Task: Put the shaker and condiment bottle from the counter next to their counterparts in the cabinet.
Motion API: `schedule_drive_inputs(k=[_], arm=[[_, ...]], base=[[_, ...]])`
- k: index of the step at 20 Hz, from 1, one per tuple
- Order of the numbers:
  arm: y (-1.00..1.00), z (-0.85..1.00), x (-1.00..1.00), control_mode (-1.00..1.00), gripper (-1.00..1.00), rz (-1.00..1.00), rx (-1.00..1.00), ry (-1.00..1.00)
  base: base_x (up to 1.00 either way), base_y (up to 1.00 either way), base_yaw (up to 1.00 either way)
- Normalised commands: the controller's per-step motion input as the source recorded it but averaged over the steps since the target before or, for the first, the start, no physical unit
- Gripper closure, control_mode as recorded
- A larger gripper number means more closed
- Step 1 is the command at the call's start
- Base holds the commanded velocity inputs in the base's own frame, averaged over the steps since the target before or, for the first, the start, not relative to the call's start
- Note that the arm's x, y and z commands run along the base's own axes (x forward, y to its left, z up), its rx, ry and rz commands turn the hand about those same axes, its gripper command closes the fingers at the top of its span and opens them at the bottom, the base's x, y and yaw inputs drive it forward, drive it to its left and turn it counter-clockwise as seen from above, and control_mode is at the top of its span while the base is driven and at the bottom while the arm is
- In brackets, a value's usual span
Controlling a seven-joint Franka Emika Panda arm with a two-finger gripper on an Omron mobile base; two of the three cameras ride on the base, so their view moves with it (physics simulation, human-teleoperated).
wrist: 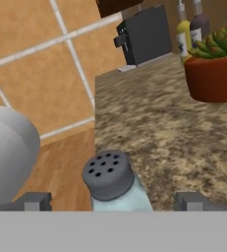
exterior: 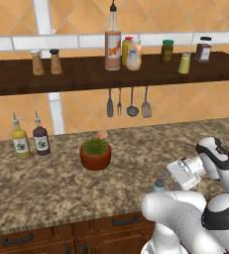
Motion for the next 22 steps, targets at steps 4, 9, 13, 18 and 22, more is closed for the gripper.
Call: schedule_drive_inputs(k=[4,9,13,18,22], arm=[[0.01,-0.08,0.00,-1.00,-1.00,0.00,0.04,0.02],[0.04,-0.06,0.01,-1.00,-1.00,0.00,0.04,0.06],[0.08,-0.02,0.04,-1.00,-1.00,0.00,0.05,0.08],[0.06,-0.01,0.00,-1.00,-1.00,0.00,0.04,0.06],[0.04,0.00,0.00,-1.00,-1.00,0.00,0.03,0.01]], base=[[0.00,0.00,0.00],[0.00,0.00,0.00],[0.00,0.00,0.00],[0.00,0.00,0.00],[0.00,0.00,0.00]])
